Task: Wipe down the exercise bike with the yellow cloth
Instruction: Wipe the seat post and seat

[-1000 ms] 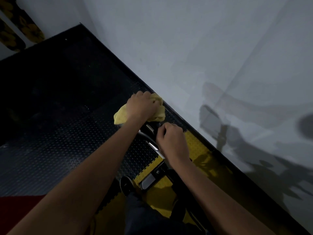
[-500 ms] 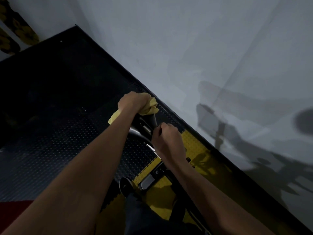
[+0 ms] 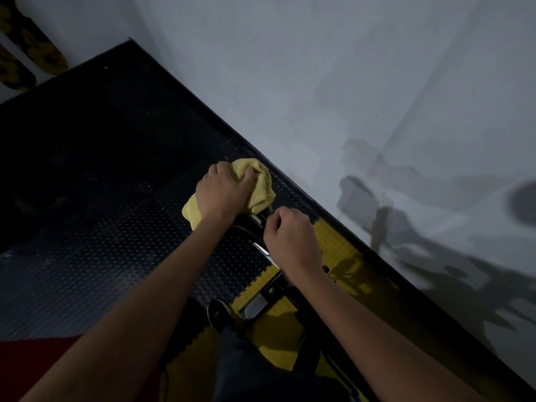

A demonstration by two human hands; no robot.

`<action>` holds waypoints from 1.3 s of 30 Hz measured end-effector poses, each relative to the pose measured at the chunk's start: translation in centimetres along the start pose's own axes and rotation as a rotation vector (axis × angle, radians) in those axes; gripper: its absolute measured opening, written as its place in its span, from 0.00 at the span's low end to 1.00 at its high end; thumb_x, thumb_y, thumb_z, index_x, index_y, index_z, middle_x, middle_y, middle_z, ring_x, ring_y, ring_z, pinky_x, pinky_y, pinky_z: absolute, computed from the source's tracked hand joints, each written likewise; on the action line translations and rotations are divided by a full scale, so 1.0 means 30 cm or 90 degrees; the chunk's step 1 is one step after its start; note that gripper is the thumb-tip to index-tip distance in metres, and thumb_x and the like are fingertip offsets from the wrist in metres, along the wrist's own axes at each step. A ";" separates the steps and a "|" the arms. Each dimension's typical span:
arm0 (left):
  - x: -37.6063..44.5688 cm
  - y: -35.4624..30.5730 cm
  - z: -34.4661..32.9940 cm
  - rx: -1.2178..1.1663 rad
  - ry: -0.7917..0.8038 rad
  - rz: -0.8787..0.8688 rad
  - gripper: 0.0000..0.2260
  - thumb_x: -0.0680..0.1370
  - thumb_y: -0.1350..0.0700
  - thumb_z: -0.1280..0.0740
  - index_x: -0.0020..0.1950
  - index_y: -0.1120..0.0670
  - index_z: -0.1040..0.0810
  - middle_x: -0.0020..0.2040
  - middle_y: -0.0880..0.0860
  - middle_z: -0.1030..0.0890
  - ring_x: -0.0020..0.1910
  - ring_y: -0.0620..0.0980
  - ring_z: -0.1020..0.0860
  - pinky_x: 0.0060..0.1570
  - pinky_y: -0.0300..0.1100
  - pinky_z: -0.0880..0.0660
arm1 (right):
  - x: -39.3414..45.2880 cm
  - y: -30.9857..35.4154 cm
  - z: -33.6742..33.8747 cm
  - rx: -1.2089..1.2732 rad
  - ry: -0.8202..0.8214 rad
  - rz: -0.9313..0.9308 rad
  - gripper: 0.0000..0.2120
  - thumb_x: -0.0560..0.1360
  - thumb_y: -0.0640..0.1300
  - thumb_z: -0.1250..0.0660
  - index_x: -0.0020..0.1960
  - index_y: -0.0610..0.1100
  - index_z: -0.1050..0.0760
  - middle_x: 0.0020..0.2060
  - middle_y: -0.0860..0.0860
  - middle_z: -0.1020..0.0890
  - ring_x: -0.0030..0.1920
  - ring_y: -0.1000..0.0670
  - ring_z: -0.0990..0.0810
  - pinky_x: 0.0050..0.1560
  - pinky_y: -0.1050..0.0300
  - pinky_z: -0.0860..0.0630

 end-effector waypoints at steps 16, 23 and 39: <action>-0.081 0.051 -0.015 -0.027 -0.069 -0.071 0.28 0.79 0.36 0.42 0.68 0.58 0.28 0.59 0.57 0.23 0.58 0.56 0.25 0.61 0.50 0.31 | 0.004 -0.010 -0.011 0.000 0.006 -0.003 0.16 0.82 0.46 0.43 0.38 0.43 0.28 0.34 0.49 0.24 0.31 0.49 0.25 0.28 0.56 0.34; 0.106 -0.066 0.018 0.041 0.152 0.096 0.29 0.77 0.35 0.47 0.53 0.58 0.20 0.42 0.54 0.23 0.40 0.55 0.28 0.40 0.46 0.35 | 0.013 -0.019 -0.011 -0.005 -0.009 0.016 0.15 0.82 0.44 0.43 0.40 0.40 0.25 0.35 0.45 0.23 0.33 0.47 0.23 0.30 0.50 0.26; 0.066 -0.035 0.004 0.062 0.084 0.046 0.31 0.78 0.34 0.48 0.55 0.60 0.21 0.51 0.59 0.18 0.49 0.61 0.21 0.42 0.47 0.32 | 0.010 -0.011 -0.014 -0.005 -0.004 0.020 0.16 0.82 0.45 0.43 0.37 0.41 0.29 0.32 0.47 0.25 0.30 0.48 0.27 0.28 0.54 0.34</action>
Point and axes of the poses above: each hand's wrist, its own x-axis towards the middle knuckle, its own z-axis out of the back of the hand, y = z × x, the point moved 1 cm from there along x, towards the middle knuckle
